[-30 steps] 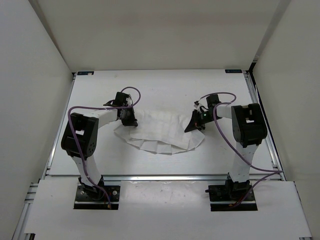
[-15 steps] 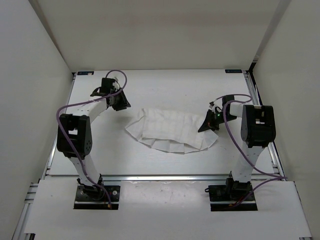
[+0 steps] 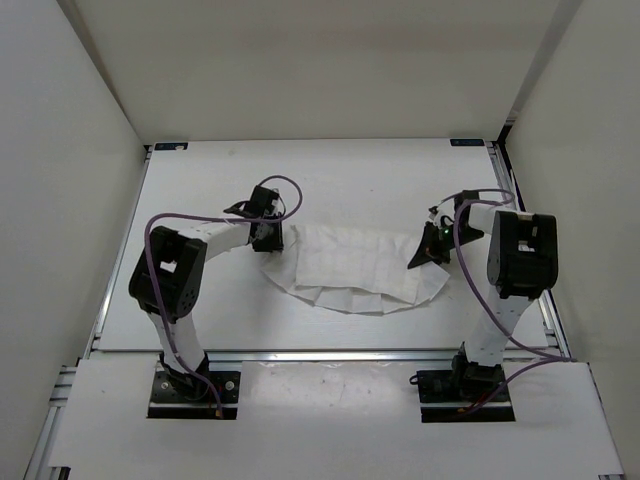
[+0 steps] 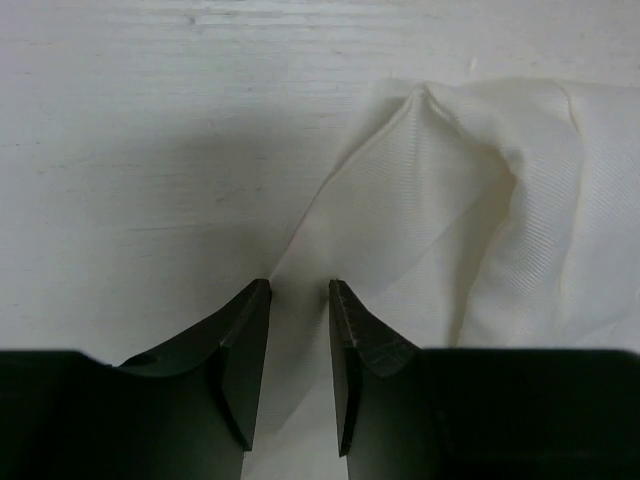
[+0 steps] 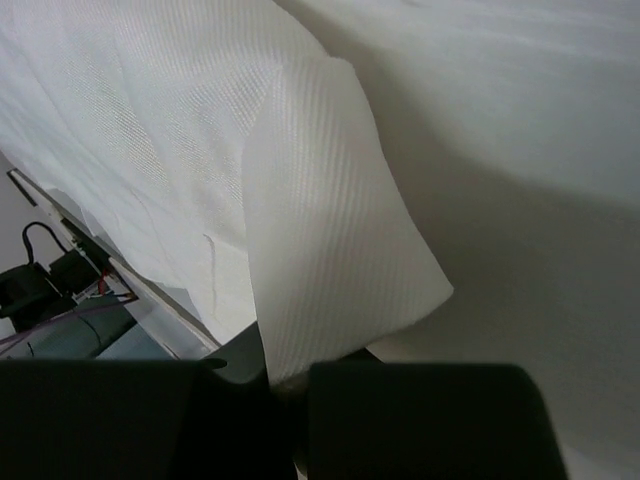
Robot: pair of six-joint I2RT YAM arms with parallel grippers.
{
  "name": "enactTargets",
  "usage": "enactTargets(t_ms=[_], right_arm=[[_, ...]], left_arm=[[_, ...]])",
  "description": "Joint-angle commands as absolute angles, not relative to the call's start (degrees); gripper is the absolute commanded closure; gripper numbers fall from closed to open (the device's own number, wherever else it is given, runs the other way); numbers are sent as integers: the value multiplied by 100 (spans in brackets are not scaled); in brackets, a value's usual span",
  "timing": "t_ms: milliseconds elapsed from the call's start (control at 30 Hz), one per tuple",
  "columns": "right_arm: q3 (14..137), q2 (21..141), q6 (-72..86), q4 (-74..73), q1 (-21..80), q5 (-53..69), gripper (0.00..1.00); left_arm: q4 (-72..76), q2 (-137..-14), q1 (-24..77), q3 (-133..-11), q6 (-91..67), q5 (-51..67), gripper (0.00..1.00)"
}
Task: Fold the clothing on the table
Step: Fold the skirt
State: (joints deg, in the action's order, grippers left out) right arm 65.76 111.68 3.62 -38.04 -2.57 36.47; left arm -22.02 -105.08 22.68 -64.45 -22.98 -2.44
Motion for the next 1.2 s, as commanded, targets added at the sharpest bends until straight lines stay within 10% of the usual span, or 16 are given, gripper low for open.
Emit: enactTargets(t_ms=[0, 467, 1167], right_arm=[[6802, 10706, 193, -4219, -535, 3104, 100], [8498, 9809, 870, -4948, 974, 2153, 100], [9721, 12075, 2091, -3860, 3076, 3619, 90]], left_arm=[[-2241, -10266, 2566, -5978, -2250, -230, 59], [-1758, -10037, 3129, -5651, -3058, 799, 60], [-1327, -9484, 2672, -4922, -3120, 861, 59]])
